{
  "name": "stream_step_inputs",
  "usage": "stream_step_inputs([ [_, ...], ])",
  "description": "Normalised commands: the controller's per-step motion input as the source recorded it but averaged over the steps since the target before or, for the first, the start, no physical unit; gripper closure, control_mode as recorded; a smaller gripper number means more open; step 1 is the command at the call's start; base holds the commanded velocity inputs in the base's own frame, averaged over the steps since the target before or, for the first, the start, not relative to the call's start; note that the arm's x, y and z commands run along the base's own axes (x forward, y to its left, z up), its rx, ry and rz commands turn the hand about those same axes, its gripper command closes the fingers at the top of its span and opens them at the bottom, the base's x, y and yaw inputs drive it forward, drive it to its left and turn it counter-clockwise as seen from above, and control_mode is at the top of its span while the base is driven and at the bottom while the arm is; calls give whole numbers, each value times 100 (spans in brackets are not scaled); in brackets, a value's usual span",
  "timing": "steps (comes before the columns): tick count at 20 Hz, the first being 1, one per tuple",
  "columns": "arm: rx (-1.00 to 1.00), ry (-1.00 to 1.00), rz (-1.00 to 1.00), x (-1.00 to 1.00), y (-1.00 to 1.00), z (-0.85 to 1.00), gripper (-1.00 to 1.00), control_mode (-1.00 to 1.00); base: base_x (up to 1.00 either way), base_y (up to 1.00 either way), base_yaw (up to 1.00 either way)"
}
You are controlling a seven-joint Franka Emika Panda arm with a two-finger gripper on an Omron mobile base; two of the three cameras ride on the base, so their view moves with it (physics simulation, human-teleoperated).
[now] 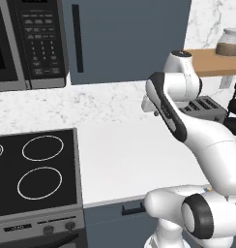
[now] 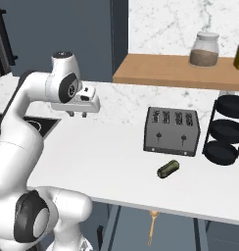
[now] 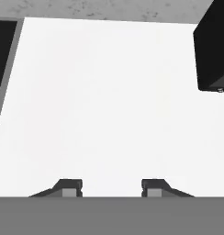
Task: Pick the wooden spoon from the drawer and place it on the counter.
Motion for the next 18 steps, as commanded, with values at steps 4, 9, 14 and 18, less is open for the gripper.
stream_step_inputs([
  [4,0,-1,0,-21,-6,0,-100,-100,0,0,0],
  [9,1,-3,-4,-66,-29,-17,-100,-100,0,0,0],
  [14,0,0,-6,-64,-18,-41,-100,-100,0,0,0],
  [18,0,0,-2,-31,0,-57,-100,-100,0,0,0],
])
